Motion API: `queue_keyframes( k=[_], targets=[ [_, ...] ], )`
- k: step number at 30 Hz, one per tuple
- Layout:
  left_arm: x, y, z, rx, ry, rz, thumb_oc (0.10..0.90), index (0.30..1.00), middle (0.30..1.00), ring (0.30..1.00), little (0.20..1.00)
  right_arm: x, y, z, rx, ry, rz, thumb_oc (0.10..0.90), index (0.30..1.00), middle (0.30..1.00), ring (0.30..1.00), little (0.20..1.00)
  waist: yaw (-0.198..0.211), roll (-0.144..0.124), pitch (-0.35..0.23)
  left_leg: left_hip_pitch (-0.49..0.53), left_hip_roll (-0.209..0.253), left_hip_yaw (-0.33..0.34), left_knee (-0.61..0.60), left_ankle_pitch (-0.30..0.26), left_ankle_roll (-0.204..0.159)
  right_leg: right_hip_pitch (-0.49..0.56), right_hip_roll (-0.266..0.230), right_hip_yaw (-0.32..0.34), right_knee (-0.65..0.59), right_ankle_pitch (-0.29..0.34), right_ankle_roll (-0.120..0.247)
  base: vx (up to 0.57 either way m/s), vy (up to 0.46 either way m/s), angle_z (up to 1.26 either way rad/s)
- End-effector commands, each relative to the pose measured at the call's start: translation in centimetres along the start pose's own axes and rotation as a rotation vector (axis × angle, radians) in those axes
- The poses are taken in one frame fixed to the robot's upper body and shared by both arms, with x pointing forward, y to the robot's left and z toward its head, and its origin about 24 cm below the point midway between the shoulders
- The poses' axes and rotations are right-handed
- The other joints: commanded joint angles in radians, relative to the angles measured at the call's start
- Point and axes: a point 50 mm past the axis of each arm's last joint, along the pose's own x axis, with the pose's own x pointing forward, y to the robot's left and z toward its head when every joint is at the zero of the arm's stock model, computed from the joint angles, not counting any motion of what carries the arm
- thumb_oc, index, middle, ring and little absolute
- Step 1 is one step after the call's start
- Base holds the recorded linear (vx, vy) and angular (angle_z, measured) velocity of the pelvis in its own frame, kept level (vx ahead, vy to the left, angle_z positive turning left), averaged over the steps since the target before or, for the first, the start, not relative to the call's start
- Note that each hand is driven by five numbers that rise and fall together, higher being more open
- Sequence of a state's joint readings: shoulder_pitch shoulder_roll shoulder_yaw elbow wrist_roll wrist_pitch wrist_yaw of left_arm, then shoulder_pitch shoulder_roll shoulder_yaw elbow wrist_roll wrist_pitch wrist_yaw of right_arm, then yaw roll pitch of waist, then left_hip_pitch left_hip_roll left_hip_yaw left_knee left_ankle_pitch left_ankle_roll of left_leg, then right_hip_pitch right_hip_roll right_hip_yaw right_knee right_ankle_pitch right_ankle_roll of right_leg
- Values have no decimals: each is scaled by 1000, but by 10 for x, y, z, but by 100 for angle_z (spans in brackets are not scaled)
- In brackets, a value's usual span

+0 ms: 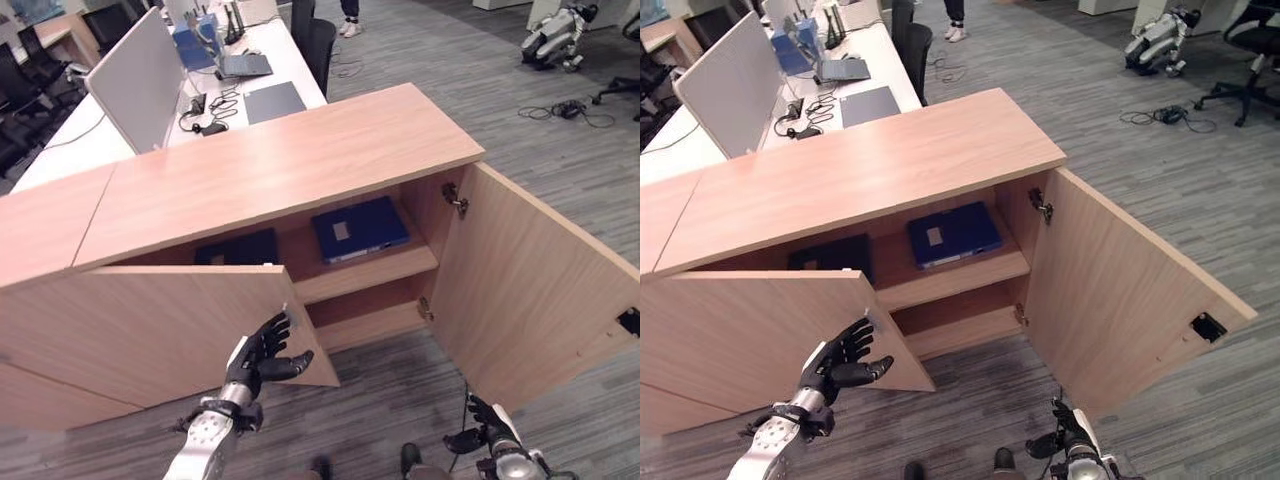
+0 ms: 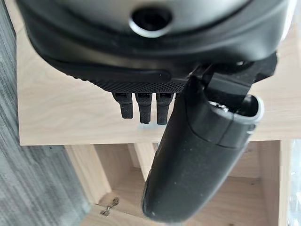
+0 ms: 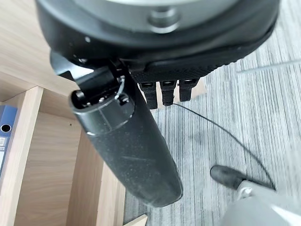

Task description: Put the empty folder in the office cabinet

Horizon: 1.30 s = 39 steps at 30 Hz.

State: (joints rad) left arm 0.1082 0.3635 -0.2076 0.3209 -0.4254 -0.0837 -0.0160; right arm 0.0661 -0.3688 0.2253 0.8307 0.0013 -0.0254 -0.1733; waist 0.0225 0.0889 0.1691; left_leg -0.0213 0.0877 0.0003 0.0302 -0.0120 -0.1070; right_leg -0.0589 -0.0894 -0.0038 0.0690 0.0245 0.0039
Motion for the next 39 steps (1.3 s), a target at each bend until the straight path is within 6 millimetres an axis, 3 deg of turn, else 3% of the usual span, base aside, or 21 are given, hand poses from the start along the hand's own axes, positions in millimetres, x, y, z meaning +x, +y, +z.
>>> queue_keyframes(
  k=[1,2,3,4,5,6,7,8,12,18,22,25,26,27,28,29,31,33,34,36,39],
  targets=[
    [21,16,60,88,-257,88,800,900,900,900,900,6,4,51,-39,-215,36,800,900,900,900,900,-32,-25,-27,14,10,44,-25,53,-1,184,-8,16,-83,-146,120,253,172,-74],
    [31,39,68,121,-241,191,800,900,900,900,900,6,6,50,-36,-212,45,800,900,900,900,900,-45,-34,-36,50,11,77,-54,52,2,184,-13,35,-85,-136,130,253,172,-70],
    [31,39,68,121,-241,191,800,900,900,900,900,6,6,50,-36,-212,45,800,900,900,900,900,-44,-34,-35,51,11,78,-55,52,2,184,-13,36,-85,-137,130,145,135,-50],
    [35,55,74,140,-230,254,800,900,900,900,900,5,5,53,-28,-223,49,800,900,900,900,900,-53,-40,-39,65,13,96,-66,51,3,180,-14,44,-85,-131,136,126,132,-16],
    [41,90,96,245,-212,376,800,900,900,900,900,3,6,52,-19,-233,62,800,900,900,900,900,-70,-49,-50,88,14,130,-86,47,8,172,-17,58,-79,-125,148,127,133,-26],
    [42,90,97,247,-214,375,800,900,900,900,900,3,6,52,-17,-234,62,800,900,900,900,900,-68,-51,-48,90,14,132,-87,47,9,172,-18,60,-78,-126,149,159,181,-57],
    [40,126,116,332,-172,494,800,900,900,900,900,1,6,50,-14,-240,71,800,900,900,900,900,-86,-58,-57,102,13,151,-98,41,12,163,-22,64,-69,-120,161,74,97,-60],
    [41,126,117,334,-175,493,800,900,900,900,900,1,6,50,-11,-241,70,800,900,900,900,900,-84,-60,-55,103,13,152,-97,40,12,163,-22,65,-68,-121,161,97,154,-57],
    [31,171,160,292,-181,664,800,900,900,900,900,-3,10,42,-8,-224,106,800,900,900,900,900,-113,-85,-65,123,9,188,-109,21,22,138,-33,73,-42,-111,188,49,110,-14],
    [11,201,204,307,-242,775,800,900,900,900,900,-7,14,26,40,-169,124,800,900,900,900,900,-137,-105,-79,153,-6,224,-116,-8,35,110,-55,80,-21,-84,225,35,126,-6],
    [5,206,209,317,-248,793,800,900,900,900,900,-7,15,23,50,-159,126,800,900,900,900,900,-135,-108,-81,158,-9,233,-117,-13,39,102,-57,83,-18,-79,229,-2,49,-20],
    [7,202,215,296,-298,788,800,900,900,900,900,-6,17,23,65,-149,116,800,900,900,900,900,-123,-111,-57,155,0,264,-117,-19,40,49,-59,-1,65,-58,246,-81,21,-24],
    [6,202,215,295,-297,789,800,900,900,900,900,-6,17,23,64,-149,116,800,900,900,900,900,-124,-111,-57,154,0,264,-117,-18,40,47,-59,-2,68,-59,247,-157,-22,-31],
    [12,193,210,309,-310,762,800,900,900,900,900,-4,17,28,64,-161,102,800,900,900,900,900,-103,-108,-37,153,9,291,-117,-15,37,18,-103,-142,118,-19,254,-179,-40,-55],
    [20,170,195,320,-355,675,800,900,900,900,900,-2,16,32,70,-168,80,800,900,900,900,900,-80,-100,-32,149,16,314,-117,-15,36,15,-173,-312,154,0,245,-200,-68,-76],
    [26,146,173,305,-377,571,800,900,900,900,900,-1,17,34,84,-166,69,800,900,900,900,900,-59,-100,-28,148,21,333,-117,-15,37,17,-211,-405,168,14,237,-101,-69,-72],
    [28,104,124,234,-340,394,800,900,900,900,900,-1,18,31,92,-146,61,800,900,900,900,900,-47,-105,-33,147,16,343,-117,-14,39,20,-212,-426,112,15,226,37,-98,-57],
    [31,71,84,192,-253,277,800,900,900,900,900,1,16,30,97,-125,42,800,900,900,900,900,-53,-101,-31,150,16,338,-117,-20,29,0,-203,-392,27,44,225,94,-146,-32],
    [32,70,84,190,-253,275,800,900,900,900,900,1,15,29,96,-124,40,800,900,900,900,900,-51,-97,-33,149,18,339,-117,-21,29,-1,-201,-392,25,46,225,116,-166,-28],
    [29,49,35,197,-98,209,800,900,900,900,900,0,12,17,100,-82,27,800,900,900,900,900,-73,-88,-25,179,18,331,-117,-35,14,0,-194,-321,-29,54,227,161,-173,-28],
    [19,36,-9,127,57,175,800,900,900,900,900,-1,0,10,94,-63,1,800,900,900,900,900,-98,-54,-32,196,36,327,-105,-30,0,28,-151,-290,-58,31,204,135,-191,-24]
  ],
)
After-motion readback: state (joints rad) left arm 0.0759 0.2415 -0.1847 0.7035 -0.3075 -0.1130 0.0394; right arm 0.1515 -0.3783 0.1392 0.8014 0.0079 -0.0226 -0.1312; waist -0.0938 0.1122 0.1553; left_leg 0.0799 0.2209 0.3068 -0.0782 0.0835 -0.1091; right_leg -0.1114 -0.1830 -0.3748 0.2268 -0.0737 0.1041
